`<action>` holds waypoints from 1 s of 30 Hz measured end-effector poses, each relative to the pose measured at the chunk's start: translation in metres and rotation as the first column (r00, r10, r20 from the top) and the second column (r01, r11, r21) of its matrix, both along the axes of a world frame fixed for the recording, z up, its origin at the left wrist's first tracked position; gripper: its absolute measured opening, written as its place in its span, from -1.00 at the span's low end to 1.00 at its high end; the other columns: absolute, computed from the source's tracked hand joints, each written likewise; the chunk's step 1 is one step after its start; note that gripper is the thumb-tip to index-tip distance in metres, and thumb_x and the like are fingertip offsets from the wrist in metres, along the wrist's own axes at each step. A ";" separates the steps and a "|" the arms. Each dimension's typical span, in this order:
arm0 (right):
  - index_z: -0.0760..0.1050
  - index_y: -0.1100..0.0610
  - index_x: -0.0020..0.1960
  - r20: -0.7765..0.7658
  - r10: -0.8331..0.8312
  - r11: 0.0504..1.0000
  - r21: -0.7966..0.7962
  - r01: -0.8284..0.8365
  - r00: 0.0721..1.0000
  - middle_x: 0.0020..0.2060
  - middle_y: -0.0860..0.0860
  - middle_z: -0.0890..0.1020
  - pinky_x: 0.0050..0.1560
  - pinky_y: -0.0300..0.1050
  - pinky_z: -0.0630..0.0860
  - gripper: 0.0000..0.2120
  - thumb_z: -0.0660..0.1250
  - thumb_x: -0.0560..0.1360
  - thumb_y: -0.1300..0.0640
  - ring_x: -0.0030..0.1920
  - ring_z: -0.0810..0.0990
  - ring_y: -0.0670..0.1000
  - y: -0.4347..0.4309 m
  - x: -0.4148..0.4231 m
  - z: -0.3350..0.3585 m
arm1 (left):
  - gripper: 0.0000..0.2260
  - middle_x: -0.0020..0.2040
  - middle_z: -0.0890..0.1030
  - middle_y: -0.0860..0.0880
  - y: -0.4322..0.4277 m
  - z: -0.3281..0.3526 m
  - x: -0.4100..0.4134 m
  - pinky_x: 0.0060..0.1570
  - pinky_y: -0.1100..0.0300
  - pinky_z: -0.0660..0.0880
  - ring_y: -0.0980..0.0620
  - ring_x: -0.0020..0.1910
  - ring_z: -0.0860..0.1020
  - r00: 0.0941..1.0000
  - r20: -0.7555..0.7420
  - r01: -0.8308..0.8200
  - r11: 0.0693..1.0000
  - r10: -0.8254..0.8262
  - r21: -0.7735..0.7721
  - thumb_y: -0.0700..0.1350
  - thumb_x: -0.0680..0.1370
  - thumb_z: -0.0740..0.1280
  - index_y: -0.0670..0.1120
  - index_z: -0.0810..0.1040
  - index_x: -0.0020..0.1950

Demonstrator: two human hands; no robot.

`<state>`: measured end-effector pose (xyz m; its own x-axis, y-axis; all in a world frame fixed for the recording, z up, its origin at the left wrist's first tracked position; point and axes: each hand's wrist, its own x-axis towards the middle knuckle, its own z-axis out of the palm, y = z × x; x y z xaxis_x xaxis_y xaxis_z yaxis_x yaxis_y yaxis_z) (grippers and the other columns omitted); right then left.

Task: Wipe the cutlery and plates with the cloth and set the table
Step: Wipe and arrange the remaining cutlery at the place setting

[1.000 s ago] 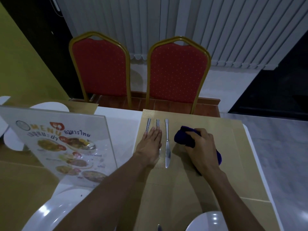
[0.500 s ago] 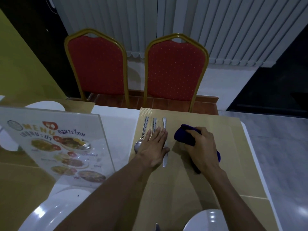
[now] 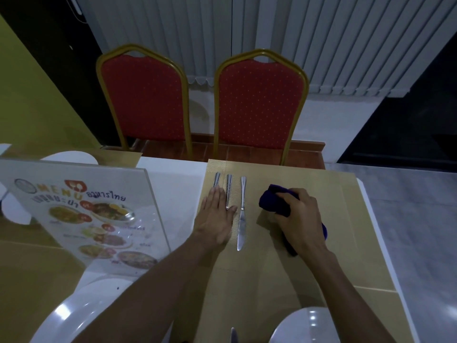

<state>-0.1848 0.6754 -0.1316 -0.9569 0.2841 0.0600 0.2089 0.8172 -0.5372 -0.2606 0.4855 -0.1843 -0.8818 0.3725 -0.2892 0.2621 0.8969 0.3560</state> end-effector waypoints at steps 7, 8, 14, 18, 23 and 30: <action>0.46 0.14 0.38 0.007 0.009 1.000 -0.005 -0.009 1.000 0.30 0.10 0.48 0.23 0.05 0.46 -0.49 0.45 0.46 0.26 0.26 0.42 0.14 -0.002 -0.001 0.002 | -0.38 0.60 -0.28 -0.07 -0.002 0.001 0.004 0.57 0.01 -0.16 -0.01 0.57 -0.29 0.999 0.019 -0.026 1.000 0.026 -0.005 0.18 0.67 -0.14 -0.13 -0.25 0.60; 0.46 0.14 0.39 0.009 0.010 1.000 -0.009 -0.010 1.000 0.30 0.10 0.48 0.24 0.05 0.46 -0.49 0.45 0.46 0.26 0.26 0.41 0.13 -0.002 -0.001 0.003 | -0.38 0.60 -0.29 -0.07 -0.002 0.001 0.003 0.57 0.00 -0.18 -0.02 0.57 -0.30 1.000 -0.014 -0.003 0.999 0.002 -0.033 0.18 0.67 -0.16 -0.12 -0.26 0.60; 0.47 0.13 0.38 0.010 0.008 1.000 -0.017 -0.008 1.000 0.31 0.09 0.48 0.23 0.04 0.46 -0.50 0.44 0.47 0.27 0.26 0.41 0.12 -0.003 0.000 0.004 | -0.43 0.60 -0.29 -0.04 -0.001 -0.005 0.000 0.54 -0.08 -0.22 -0.03 0.56 -0.34 0.978 -0.097 0.160 0.967 -0.182 -0.200 0.15 0.67 -0.21 -0.08 -0.28 0.59; 0.47 0.13 0.38 0.011 0.014 1.000 -0.004 -0.014 1.000 0.30 0.09 0.48 0.23 0.04 0.46 -0.50 0.44 0.46 0.27 0.26 0.41 0.12 -0.004 0.002 0.007 | -0.41 0.60 -0.29 -0.04 0.003 -0.008 0.001 0.55 -0.09 -0.21 -0.03 0.56 -0.33 0.983 -0.086 0.148 0.973 -0.165 -0.179 0.16 0.67 -0.21 -0.10 -0.29 0.59; 0.46 0.14 0.38 0.008 0.010 1.000 0.003 -0.010 1.000 0.30 0.10 0.48 0.25 0.05 0.46 -0.50 0.43 0.46 0.29 0.27 0.41 0.13 -0.009 0.014 0.018 | -0.44 0.60 -0.27 -0.07 0.004 0.002 0.022 0.56 -0.06 -0.20 -0.03 0.57 -0.30 0.980 -0.093 0.164 0.982 -0.173 -0.098 0.10 0.69 -0.16 -0.13 -0.25 0.60; 0.46 0.18 0.39 -0.095 0.021 1.000 0.025 -0.018 0.995 0.30 0.17 0.49 0.22 0.10 0.47 -0.46 0.45 0.43 0.34 0.26 0.43 0.21 -0.037 0.054 0.052 | -0.56 0.59 0.13 -0.03 -0.043 0.047 0.117 0.55 0.22 -0.06 0.06 0.59 0.04 0.954 -0.247 0.257 0.885 -0.169 0.388 -0.08 0.69 0.05 -0.15 0.18 0.57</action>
